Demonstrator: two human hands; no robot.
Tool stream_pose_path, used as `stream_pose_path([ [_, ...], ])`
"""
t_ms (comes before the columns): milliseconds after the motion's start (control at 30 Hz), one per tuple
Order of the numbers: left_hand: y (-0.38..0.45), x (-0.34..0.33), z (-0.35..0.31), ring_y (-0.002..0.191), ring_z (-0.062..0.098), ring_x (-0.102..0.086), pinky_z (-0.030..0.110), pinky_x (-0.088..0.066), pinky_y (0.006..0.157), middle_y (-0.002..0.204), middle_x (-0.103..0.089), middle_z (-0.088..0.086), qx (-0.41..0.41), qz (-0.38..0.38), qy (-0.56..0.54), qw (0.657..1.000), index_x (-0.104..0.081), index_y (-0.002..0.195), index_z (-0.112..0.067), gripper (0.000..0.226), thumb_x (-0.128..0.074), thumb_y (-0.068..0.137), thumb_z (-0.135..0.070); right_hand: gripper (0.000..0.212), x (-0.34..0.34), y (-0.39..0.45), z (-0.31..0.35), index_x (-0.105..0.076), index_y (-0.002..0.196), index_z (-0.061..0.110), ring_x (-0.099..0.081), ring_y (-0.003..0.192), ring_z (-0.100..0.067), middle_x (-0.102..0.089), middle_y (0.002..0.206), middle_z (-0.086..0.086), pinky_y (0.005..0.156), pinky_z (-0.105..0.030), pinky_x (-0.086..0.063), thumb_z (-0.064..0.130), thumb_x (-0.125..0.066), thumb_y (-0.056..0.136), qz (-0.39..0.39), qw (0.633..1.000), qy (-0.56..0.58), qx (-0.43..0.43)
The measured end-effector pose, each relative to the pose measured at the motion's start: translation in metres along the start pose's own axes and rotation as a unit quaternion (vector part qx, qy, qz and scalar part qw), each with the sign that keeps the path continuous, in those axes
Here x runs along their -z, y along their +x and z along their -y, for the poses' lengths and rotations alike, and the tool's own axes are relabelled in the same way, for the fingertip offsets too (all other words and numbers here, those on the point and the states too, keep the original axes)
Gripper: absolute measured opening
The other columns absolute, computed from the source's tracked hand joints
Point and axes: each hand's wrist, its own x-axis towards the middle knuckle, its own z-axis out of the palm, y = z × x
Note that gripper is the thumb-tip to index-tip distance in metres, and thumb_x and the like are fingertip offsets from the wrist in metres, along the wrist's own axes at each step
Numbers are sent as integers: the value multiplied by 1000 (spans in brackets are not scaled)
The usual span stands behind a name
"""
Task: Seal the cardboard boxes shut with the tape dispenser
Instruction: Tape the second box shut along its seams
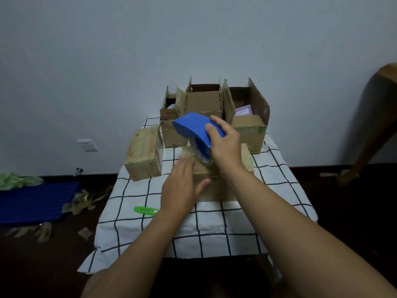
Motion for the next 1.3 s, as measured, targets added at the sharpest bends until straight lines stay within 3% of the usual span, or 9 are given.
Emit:
stream_pose_path([
  [233,-1,-9,2,126,31,-50,40,-48,97,128,-58,15,0,-25,32,999,-60,118,-2,53,-74,81,-37,37,-11,-9,-14,-65,132,21,-54,106,7,-61,117,19,87,0,-39,29,-62,96,3,997,-62,45],
  [367,-1,-6,-1,122,30,-52,40,-52,90,125,-58,12,1,-27,51,998,-61,112,-5,52,-66,86,-49,36,26,5,-10,-65,132,20,-60,107,-5,-65,123,7,89,-12,-46,28,-62,97,-47,994,-92,39],
  [433,0,-3,-4,122,30,-51,41,-51,90,126,-57,11,8,-18,57,998,-60,116,-6,51,-65,88,-49,35,53,14,-8,-66,130,19,-60,100,-4,-64,117,7,79,-4,-44,27,-61,97,-76,990,-110,42],
  [567,0,5,-10,120,33,-47,45,-44,97,126,-52,16,-18,6,80,997,-55,135,-23,50,-60,91,-46,34,99,26,-4,-66,128,23,-59,90,7,-63,108,15,67,2,-41,28,-60,96,-131,981,-134,43],
  [667,6,11,-19,125,31,-40,48,-28,112,128,-50,16,0,28,127,991,-55,131,-29,57,-45,88,-65,36,126,22,-16,-66,130,19,-59,96,2,-65,121,8,67,6,-39,26,-62,95,-174,980,-100,4],
  [767,20,7,-49,138,32,-28,48,-11,119,143,-41,16,28,43,156,986,-53,127,-20,85,-25,79,-84,36,140,14,-26,-67,129,22,-59,111,-4,-64,124,11,86,-5,-46,29,-64,93,-202,978,-52,-14],
  [933,47,-17,-109,138,23,-34,41,-28,110,149,-41,5,-1,64,100,993,-41,142,-18,97,-24,77,-88,36,150,-1,-28,-68,125,28,-60,115,-5,-64,115,22,97,-26,-52,34,-65,90,-218,976,7,-24],
  [1100,51,-28,-120,119,24,-46,38,-35,96,130,-52,5,-1,121,135,983,-50,127,-14,52,-46,88,-50,32,167,-11,-33,-68,126,25,-60,115,-4,-64,119,16,91,-16,-50,26,-66,93,-232,972,29,-27],
  [1300,28,-9,-92,130,30,-44,40,-34,105,140,-52,9,-104,114,32,988,-51,137,-12,45,-49,93,-23,24,176,-20,-31,-69,115,34,-61,111,-2,-65,116,18,83,-12,-52,25,-67,93,-228,971,58,-28],
])
